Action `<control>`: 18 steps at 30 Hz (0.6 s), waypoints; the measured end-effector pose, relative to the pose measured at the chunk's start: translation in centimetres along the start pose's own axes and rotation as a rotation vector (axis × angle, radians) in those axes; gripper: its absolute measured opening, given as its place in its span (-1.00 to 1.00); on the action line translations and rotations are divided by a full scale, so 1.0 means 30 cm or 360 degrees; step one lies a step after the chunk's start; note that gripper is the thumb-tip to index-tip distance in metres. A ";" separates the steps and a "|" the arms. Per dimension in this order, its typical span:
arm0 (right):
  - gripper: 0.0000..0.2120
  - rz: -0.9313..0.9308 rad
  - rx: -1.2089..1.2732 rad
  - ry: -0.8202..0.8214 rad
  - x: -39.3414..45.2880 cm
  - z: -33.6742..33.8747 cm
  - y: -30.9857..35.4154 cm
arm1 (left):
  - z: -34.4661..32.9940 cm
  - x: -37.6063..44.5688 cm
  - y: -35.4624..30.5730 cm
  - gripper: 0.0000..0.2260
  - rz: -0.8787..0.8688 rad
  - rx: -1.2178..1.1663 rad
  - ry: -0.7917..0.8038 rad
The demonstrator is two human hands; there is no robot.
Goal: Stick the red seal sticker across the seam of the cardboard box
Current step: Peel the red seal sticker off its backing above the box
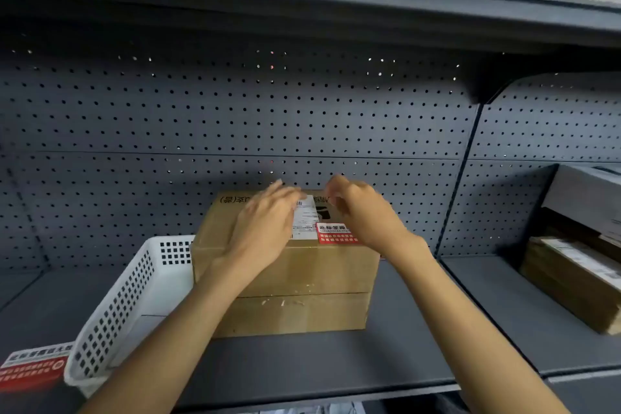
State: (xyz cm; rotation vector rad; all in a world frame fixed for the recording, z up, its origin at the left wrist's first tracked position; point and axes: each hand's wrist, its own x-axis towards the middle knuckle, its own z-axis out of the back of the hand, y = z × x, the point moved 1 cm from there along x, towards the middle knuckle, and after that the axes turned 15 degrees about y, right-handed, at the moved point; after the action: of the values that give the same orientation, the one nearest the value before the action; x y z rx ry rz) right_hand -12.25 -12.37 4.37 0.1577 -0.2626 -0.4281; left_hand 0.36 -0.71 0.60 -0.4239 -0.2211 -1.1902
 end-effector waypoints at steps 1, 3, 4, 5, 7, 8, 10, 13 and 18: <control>-0.76 -0.0020 0.0110 0.0096 0.015 -0.007 -0.029 | -0.017 0.012 -0.002 -0.68 -0.0007 -0.0030 0.0046; -0.76 -0.0007 0.0244 0.0285 0.037 -0.018 -0.072 | -0.038 0.029 -0.007 -0.71 0.0024 -0.0057 0.0100; -0.78 0.0006 0.0295 0.0341 0.046 -0.021 -0.086 | -0.046 0.031 -0.011 -0.72 0.0068 -0.0075 0.0149; -0.80 0.0040 0.0344 0.0381 0.063 -0.026 -0.095 | -0.053 0.037 -0.007 -0.74 0.0104 -0.0094 0.0163; -0.83 0.0086 0.0431 0.0439 0.090 -0.031 -0.098 | -0.062 0.044 0.006 -0.75 0.0164 -0.0131 0.0175; -0.85 0.0117 0.0448 0.0467 0.103 -0.030 -0.094 | -0.056 0.041 0.004 -0.75 0.0191 -0.0165 0.0177; -0.86 0.0132 0.0434 0.0564 0.128 -0.033 -0.089 | -0.060 0.038 0.005 -0.74 0.0221 -0.0208 0.0228; -0.72 0.0162 0.0289 0.0674 0.153 -0.024 -0.074 | -0.053 0.033 -0.002 -0.74 0.0237 -0.0242 0.0257; -0.76 0.0156 0.0280 0.0777 0.161 -0.009 -0.073 | -0.049 0.032 -0.011 -0.74 0.0255 -0.0242 0.0258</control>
State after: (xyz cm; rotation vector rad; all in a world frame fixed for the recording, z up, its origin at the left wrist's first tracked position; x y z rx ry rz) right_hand -8.80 -16.38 4.70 0.4125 0.1729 -0.2580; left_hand 0.33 -2.26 -0.27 -0.4663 0.0437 -1.0807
